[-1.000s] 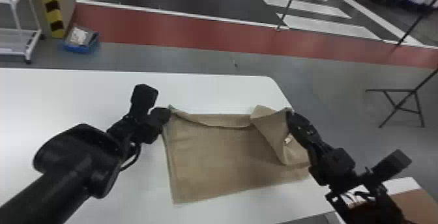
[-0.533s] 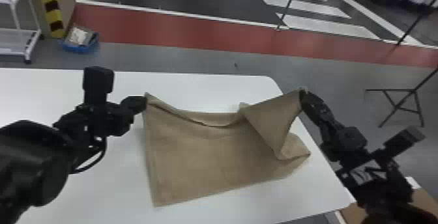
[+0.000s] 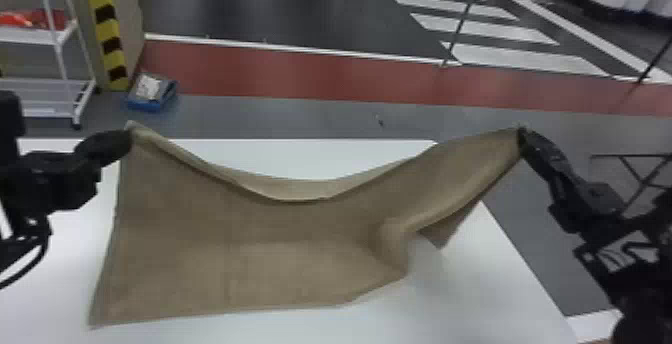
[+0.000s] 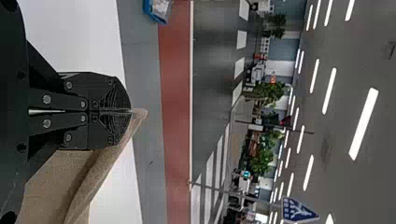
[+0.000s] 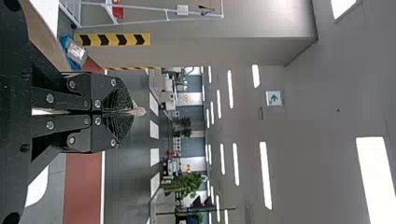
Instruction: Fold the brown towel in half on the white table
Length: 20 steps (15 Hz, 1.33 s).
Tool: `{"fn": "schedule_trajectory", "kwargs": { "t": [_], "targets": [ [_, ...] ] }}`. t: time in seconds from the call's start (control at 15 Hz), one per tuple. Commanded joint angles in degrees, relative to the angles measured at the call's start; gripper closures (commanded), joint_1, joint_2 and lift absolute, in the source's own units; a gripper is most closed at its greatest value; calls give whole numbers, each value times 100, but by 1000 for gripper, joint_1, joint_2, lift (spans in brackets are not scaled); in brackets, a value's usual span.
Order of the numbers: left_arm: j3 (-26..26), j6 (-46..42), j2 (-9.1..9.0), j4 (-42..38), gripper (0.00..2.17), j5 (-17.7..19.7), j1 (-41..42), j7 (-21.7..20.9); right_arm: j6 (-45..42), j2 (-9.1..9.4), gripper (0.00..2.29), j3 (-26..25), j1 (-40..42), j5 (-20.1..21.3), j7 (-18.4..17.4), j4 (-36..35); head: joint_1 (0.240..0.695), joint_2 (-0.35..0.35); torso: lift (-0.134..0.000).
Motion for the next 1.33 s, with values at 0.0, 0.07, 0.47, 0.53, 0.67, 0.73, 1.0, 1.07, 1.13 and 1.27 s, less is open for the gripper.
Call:
{"fn": "schedule_trajectory", "kwargs": {
  "t": [0.0, 0.07, 0.47, 0.53, 0.67, 0.73, 1.0, 1.07, 1.13, 1.27],
  "targets": [
    [555, 24, 201, -221, 1352, 403, 153, 50, 25, -36, 1116, -98, -152, 6, -18, 206, 603, -262, -123],
    [731, 42, 289, -300, 1352, 535, 232, 50, 42, -36, 1116, -106, -231, 14, -27, 294, 592, -241, -123],
    [1302, 59, 412, -520, 1352, 852, 452, -3, 165, -133, 1112, -194, -618, -12, -167, 742, 569, -215, -123],
    [1320, 59, 438, -450, 1352, 896, 425, -3, 183, -229, 1116, -150, -723, -38, -176, 874, 566, -211, -123],
    [1320, 59, 456, -230, 1352, 904, 276, -29, 183, -282, 1116, 69, -1013, -29, -176, 1182, 564, -204, -123],
    [1311, 6, 447, -89, 1352, 904, 188, -47, 200, -273, 1116, 122, -1136, -38, -176, 1287, 562, -198, -123],
    [1197, -169, 412, 675, 1352, 1063, -524, -196, 218, -159, 1116, 447, -1707, -56, -176, 1744, 538, -153, -123],
    [1074, -187, 421, 913, 1352, 1089, -779, -240, 200, -159, 1116, 579, -1892, -38, -176, 1955, 529, -144, -123],
    [854, -275, 456, 1185, 1352, 1036, -1060, -258, 165, -168, 1116, 693, -2121, 23, -176, 2184, 521, -136, -123],
    [397, -749, 491, 2011, 1352, 975, -1825, -346, 42, -221, 1116, 931, -2771, 129, -176, 2984, 489, -118, -123]
  ]
}}
